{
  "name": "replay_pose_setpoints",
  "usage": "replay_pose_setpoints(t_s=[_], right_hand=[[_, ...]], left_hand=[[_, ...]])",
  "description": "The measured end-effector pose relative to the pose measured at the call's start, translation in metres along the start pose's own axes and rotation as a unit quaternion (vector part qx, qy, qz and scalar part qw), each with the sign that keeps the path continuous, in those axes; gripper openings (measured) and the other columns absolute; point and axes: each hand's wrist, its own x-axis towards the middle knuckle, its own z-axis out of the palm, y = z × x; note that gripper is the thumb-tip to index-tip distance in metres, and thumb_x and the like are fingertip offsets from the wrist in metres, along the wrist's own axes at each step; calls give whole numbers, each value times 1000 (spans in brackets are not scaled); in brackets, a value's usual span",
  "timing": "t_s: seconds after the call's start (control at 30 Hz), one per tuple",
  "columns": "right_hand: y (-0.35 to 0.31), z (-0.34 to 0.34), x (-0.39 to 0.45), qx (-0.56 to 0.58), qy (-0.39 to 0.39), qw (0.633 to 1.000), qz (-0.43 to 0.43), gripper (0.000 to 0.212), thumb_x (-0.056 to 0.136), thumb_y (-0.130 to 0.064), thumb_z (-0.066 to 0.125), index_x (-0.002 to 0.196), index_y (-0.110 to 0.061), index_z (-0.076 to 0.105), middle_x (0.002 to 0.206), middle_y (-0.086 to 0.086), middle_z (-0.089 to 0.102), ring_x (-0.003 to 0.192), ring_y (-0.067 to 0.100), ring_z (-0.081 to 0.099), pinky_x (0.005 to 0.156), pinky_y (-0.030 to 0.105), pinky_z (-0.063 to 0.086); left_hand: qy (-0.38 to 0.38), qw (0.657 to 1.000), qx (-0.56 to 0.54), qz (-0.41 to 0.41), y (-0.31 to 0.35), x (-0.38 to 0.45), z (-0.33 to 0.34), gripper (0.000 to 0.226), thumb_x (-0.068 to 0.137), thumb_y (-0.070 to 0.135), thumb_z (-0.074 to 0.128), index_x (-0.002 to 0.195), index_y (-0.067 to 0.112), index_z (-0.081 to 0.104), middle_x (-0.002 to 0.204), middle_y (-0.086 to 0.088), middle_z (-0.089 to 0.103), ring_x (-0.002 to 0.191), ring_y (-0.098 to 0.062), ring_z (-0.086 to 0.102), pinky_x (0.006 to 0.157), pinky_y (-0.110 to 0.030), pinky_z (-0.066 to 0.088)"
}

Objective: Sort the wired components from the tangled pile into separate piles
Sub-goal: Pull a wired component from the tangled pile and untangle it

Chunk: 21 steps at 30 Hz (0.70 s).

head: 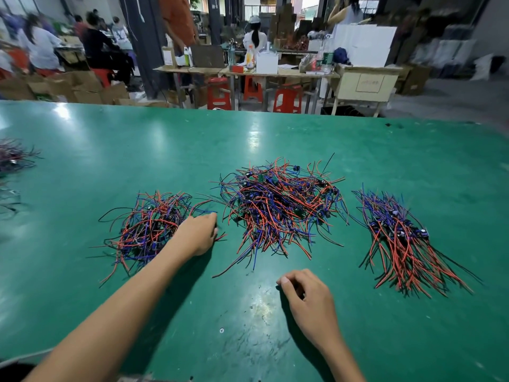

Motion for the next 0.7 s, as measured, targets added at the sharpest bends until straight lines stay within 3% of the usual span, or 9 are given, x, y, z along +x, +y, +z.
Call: replay_pose_setpoints(t_s=[0.2, 0.33, 0.43, 0.57, 0.7], right_hand=[[-1, 1, 2, -13, -3, 1000, 0, 17, 96, -33, 64, 80, -29, 69, 85, -14, 64, 86, 2, 58, 77, 22, 44], [-1, 0, 1, -11, -5, 1000, -6, 17, 96, -31, 64, 81, -30, 70, 85, -14, 65, 87, 2, 57, 76, 17, 40], [1, -1, -1, -2, -3, 1000, -2, 17, 96, -31, 64, 81, -31, 70, 86, -14, 65, 87, 2, 58, 77, 21, 44], [2, -3, -2, 19, 10, 1000, -4, 19, 96, -27, 65, 78, -32, 71, 85, -18, 68, 87, 2, 62, 78, 17, 44], [0, -3, 0, 26, 13, 1000, 1, 18, 95, -23, 66, 79, -28, 72, 85, -20, 69, 88, 2, 63, 79, 15, 44]], left_hand=[[-40, 998, 20, -50, -23, -9, -16, 26, 99, 25, 44, 89, 5, 57, 104, -19, 67, 93, -32, 61, 90, -37, 49], [-12, 990, -116, -75, -8, 12, -27, 27, 101, 20, 46, 91, -1, 60, 108, -25, 67, 105, -37, 64, 92, -41, 52], [33, 963, -255, -83, 15, 37, -29, 34, 107, 23, 45, 116, -6, 59, 120, -24, 63, 116, -34, 59, 101, -44, 47], [86, 917, -372, -118, 36, 50, -25, 33, 103, 22, 58, 91, -4, 73, 79, -11, 65, 69, -21, 54, 77, -31, 47], [155, 857, -479, -107, 49, 43, -29, 28, 100, 27, 62, 95, 6, 79, 85, -6, 76, 71, -14, 62, 74, -27, 52]])
